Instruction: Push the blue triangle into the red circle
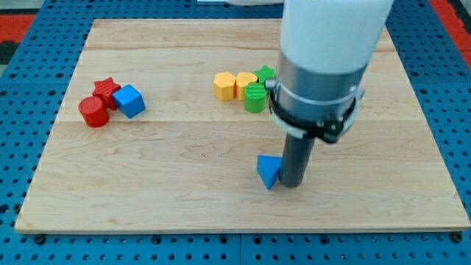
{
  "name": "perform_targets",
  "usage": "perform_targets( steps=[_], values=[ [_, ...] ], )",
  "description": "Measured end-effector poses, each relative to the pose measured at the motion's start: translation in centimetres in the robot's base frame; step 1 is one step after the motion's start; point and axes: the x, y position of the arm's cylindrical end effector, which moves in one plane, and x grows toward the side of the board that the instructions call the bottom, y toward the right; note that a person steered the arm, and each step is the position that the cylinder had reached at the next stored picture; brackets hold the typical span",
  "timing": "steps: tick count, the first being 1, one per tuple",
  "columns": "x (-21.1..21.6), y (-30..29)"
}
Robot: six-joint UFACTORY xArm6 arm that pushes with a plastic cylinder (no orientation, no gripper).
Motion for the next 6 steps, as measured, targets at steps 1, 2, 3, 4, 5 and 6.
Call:
perform_targets(
  steps=[1, 2, 3, 4, 5, 6],
  values=[
    [-4.0, -7.5],
    [-5.9, -18.6],
    [-4.6, -21.6],
    [-1.5, -18.3],
    [1.5, -16.7],
    [0.0, -25.3]
  ],
)
